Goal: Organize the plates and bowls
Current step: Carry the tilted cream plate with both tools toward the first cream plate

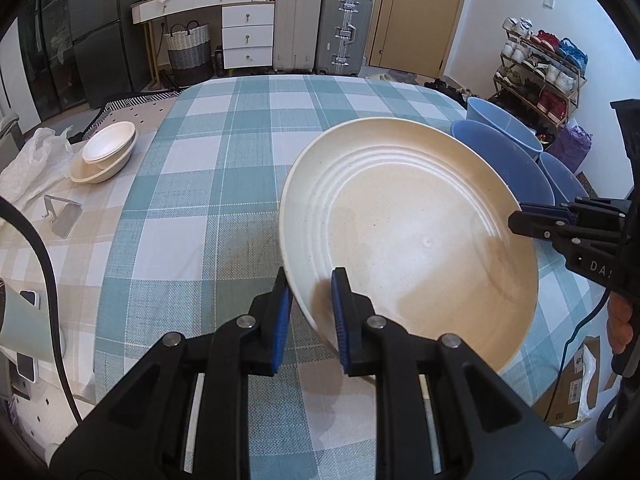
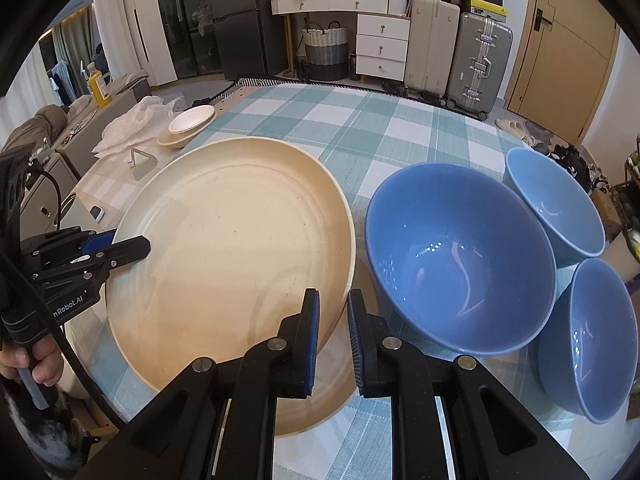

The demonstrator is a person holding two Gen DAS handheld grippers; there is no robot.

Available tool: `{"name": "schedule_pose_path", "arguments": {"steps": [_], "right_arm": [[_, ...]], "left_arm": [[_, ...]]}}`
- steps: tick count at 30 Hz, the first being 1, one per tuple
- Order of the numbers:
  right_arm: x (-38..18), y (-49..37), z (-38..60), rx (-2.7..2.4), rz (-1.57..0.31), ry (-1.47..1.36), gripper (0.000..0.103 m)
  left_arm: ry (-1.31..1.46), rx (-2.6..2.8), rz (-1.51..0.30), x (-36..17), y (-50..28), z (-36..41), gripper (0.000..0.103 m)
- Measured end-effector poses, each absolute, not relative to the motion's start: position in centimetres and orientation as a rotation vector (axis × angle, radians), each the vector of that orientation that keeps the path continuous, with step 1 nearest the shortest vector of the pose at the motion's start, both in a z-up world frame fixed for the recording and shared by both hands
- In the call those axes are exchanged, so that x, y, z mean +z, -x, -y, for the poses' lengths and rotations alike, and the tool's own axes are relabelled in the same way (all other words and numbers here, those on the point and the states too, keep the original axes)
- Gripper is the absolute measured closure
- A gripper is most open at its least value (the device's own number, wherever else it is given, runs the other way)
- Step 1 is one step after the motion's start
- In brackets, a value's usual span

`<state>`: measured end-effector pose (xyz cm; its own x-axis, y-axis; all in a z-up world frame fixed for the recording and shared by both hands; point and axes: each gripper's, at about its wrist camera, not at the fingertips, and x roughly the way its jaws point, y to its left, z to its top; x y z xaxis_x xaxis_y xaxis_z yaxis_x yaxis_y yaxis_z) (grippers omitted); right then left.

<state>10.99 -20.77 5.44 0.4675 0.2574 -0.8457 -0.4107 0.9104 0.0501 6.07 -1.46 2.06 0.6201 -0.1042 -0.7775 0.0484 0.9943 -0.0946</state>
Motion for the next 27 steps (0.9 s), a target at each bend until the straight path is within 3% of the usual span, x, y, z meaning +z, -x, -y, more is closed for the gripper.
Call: {"name": "schedule_pose_path", "arguments": {"steps": [27], "right_arm": [[2.7,-9.2,21.1,0.374,-1.034,0.163,0.088]], "left_arm": [[0.026,-0.100,-0.937,-1.7,-7.8,2.0,0.085]]}}
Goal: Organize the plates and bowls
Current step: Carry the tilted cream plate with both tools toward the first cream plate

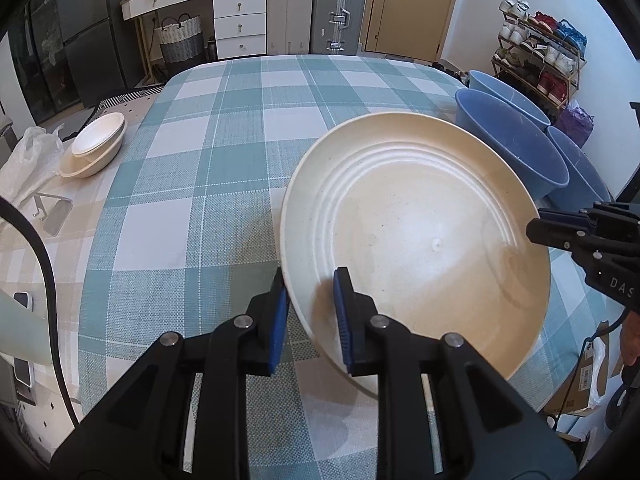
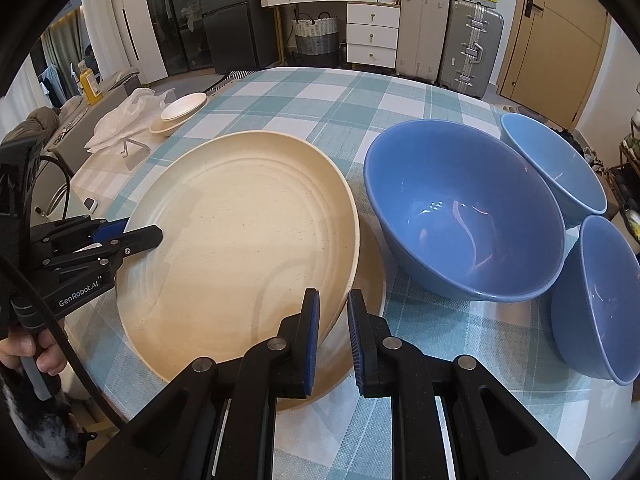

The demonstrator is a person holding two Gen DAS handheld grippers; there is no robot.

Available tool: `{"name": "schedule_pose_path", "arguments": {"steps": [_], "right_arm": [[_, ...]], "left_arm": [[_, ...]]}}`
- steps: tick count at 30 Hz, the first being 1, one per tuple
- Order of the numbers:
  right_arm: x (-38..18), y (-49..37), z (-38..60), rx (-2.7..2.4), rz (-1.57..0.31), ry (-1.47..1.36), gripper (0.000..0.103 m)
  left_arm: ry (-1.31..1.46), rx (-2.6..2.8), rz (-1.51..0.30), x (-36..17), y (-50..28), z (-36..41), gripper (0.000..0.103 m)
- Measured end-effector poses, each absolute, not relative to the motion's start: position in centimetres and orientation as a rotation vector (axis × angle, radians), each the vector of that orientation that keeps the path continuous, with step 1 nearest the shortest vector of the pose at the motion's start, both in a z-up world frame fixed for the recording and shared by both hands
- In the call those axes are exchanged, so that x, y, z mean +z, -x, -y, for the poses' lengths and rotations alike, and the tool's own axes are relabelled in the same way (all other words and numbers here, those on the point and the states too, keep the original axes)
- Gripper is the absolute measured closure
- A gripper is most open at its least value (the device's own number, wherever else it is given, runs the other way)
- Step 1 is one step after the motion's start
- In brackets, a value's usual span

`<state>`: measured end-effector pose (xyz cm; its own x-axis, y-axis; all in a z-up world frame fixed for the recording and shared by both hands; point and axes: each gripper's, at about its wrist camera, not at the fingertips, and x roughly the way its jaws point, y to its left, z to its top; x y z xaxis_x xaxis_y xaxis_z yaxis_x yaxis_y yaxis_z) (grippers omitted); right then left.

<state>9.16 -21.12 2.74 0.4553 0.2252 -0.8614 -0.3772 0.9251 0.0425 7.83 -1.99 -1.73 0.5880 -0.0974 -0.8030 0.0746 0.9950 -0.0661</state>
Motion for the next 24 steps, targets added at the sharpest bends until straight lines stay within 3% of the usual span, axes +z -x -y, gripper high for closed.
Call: {"name": "schedule_pose_path", "arguments": {"steps": [24], "right_arm": [[1.0,-8.2,21.8,0.302,-1.044,0.196,0.085]], "left_arm": [[-0.075,-0.066,-0.940,-3.2,-8.1,4.9,0.082]]}}
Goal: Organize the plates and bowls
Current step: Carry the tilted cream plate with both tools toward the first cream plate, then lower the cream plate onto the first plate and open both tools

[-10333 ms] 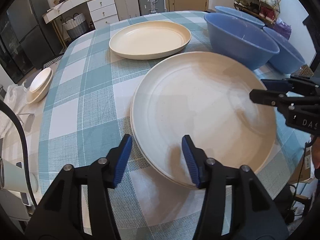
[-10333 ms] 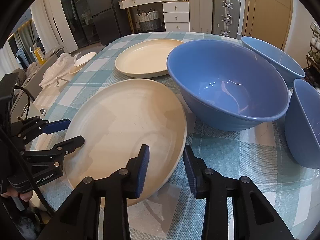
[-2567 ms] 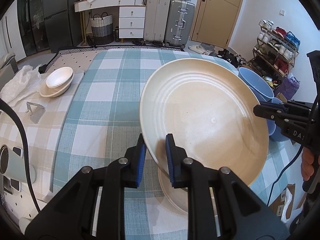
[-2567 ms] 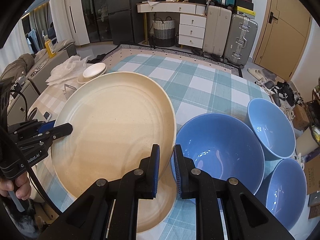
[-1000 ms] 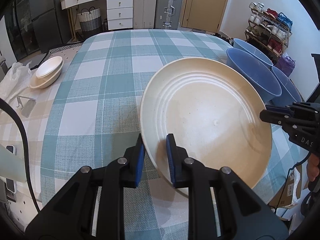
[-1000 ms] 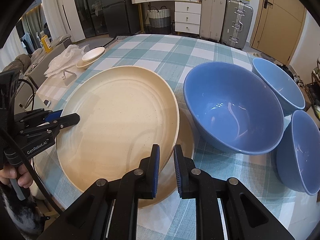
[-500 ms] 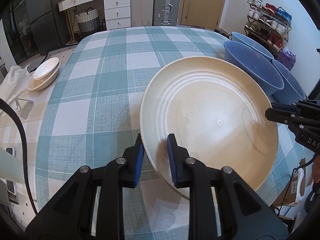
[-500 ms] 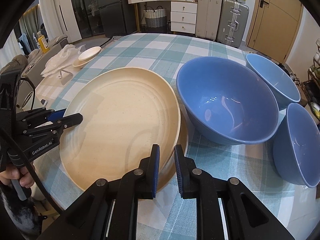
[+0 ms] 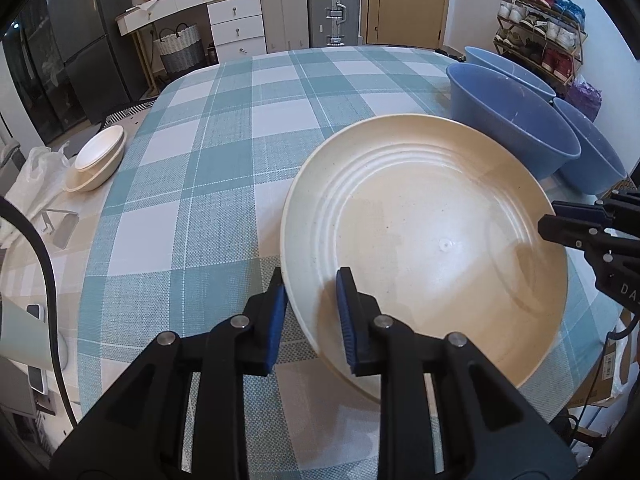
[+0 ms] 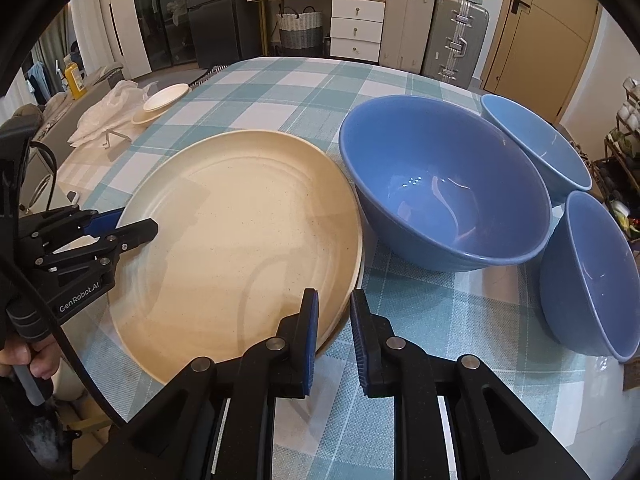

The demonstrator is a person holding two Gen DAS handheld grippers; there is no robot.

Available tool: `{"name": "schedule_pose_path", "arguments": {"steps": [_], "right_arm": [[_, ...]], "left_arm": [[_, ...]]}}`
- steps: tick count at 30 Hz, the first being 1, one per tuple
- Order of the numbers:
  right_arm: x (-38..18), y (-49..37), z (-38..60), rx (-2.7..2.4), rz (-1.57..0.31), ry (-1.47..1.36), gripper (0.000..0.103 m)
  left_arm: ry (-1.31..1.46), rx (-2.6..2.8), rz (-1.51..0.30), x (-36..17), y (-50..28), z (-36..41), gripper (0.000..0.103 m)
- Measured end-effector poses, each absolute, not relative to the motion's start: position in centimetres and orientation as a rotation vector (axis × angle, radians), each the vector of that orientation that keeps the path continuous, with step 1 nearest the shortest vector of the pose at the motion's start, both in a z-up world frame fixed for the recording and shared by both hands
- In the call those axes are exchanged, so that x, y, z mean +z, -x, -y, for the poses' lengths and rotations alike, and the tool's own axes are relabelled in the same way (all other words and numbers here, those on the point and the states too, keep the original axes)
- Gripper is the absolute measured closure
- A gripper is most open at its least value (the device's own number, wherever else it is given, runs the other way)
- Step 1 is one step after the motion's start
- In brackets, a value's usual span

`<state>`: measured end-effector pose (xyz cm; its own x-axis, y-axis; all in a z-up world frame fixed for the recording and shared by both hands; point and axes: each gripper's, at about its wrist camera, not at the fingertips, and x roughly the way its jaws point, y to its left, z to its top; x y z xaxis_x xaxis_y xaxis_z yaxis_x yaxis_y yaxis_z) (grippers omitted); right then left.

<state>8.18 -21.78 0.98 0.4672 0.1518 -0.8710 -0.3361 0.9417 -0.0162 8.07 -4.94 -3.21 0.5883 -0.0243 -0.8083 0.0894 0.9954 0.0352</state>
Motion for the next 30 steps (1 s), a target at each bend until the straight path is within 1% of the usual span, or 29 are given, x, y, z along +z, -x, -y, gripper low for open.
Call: {"name": "schedule_pose_path", "arguments": {"steps": [4,8,13,17,23,25,27,28,30], "right_arm": [[0.7,-8.0,21.5,0.297,-1.038,0.220,0.084],[0.4,-8.0,21.5,0.305,-1.041,0.227,0.082],[0.1,-7.9,21.9,0.312,-1.042,0.216,0.082],[0.1,-7.9,22.0,0.313,-1.042,0.213,0.082],[0.5,-7.9,22.6,0.336,-1.042,0.170,0.080],[0.7,-7.8,22.7,0.346,-1.034,0.164,0.077],[1.1,-7.6,22.7,0.358,-1.023,0.157,0.067],[1.3,-7.5,22.7,0.363,-1.018,0.156,0.064],[1.6,-7.3,22.8,0.376,-1.008,0.146,0.052]], "left_arm": [[-0.079,-0.061,-0.948,-3.6,-8.3,5.0,0.082],[-0.090,-0.057,-0.951,-3.9,-8.3,5.3,0.081],[-0.111,-0.050,-0.947,-4.0,-8.2,5.7,0.077],[-0.093,-0.058,-0.952,-4.0,-8.3,5.5,0.075],[-0.040,-0.068,-0.968,-3.8,-8.4,4.8,0.052],[-0.014,-0.073,-0.965,-3.5,-8.4,4.5,0.040],[0.019,-0.085,-0.961,-3.0,-8.2,4.1,0.033],[0.034,-0.094,-0.959,-2.8,-8.2,3.9,0.030],[0.058,-0.108,-0.944,-2.2,-7.9,3.7,0.030]]}}
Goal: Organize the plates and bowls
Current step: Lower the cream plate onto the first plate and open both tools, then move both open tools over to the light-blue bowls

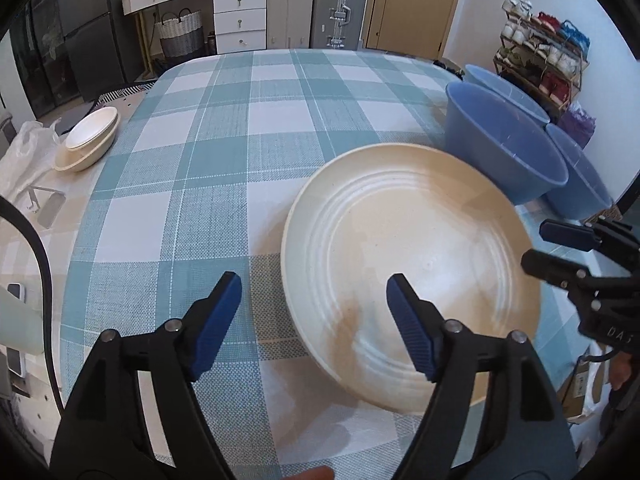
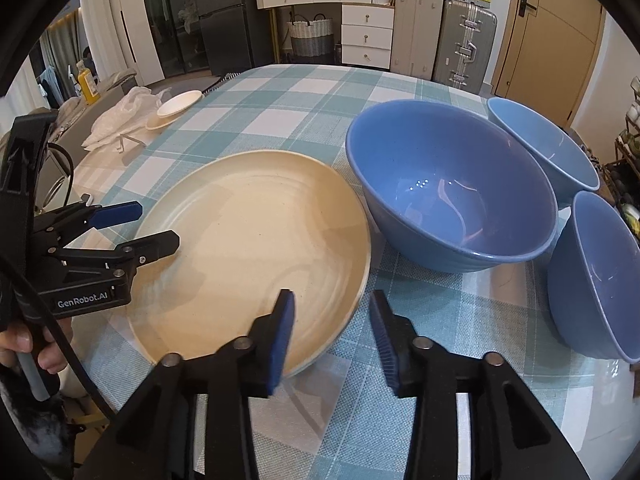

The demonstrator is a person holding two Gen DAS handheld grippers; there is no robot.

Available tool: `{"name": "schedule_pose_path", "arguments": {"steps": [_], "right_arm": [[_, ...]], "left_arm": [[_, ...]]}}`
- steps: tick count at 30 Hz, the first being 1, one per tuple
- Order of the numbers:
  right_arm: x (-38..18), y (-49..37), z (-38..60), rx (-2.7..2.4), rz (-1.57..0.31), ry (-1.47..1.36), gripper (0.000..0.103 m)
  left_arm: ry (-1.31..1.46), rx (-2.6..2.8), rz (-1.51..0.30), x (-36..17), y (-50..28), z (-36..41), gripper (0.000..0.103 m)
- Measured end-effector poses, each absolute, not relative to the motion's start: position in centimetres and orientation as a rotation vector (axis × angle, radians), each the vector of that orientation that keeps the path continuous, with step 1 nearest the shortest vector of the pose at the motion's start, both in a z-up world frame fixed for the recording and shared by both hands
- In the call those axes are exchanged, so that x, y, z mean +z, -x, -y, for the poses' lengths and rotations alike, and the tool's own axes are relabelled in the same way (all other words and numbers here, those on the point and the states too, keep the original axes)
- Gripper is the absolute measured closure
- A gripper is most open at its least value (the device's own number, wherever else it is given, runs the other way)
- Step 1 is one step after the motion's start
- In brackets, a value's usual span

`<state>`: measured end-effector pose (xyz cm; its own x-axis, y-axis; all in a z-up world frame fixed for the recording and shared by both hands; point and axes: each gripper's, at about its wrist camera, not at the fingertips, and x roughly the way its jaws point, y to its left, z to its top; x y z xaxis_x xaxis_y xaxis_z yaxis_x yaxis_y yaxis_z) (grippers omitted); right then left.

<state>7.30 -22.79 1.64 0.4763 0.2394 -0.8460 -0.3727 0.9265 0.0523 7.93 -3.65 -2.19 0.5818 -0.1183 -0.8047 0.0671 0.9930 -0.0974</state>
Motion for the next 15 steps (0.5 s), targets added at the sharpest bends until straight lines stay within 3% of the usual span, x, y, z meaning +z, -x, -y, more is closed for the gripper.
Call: {"name": "schedule_pose_path", "arguments": {"steps": [2,5,6,11,15], "right_arm": [[1.9,-7.3,22.8,0.382,-1.005,0.137,0.046],[2.4,-7.1,22.8,0.408,-0.989,0.118,0.019],[2.5,-7.0,22.8,0.418,-0.985,0.113,0.015],[2.8,-6.6,22.4,0.428,-0.975,0.142,0.010],[3.4,-6.2,22.6,0.439,-0.946,0.135,0.006]], "left_arm": [[0.077,-0.124,-0.927,-1.6,-7.7,3.4,0.028],[0.097,-0.140,-0.913,-1.0,-7.5,3.2,0.026],[0.100,-0.142,-0.911,-0.8,-7.4,3.2,0.026],[0.106,-0.157,-0.895,-0.2,-6.9,3.3,0.023],[0.079,-0.155,-0.869,0.5,-6.5,3.8,0.012]]}}
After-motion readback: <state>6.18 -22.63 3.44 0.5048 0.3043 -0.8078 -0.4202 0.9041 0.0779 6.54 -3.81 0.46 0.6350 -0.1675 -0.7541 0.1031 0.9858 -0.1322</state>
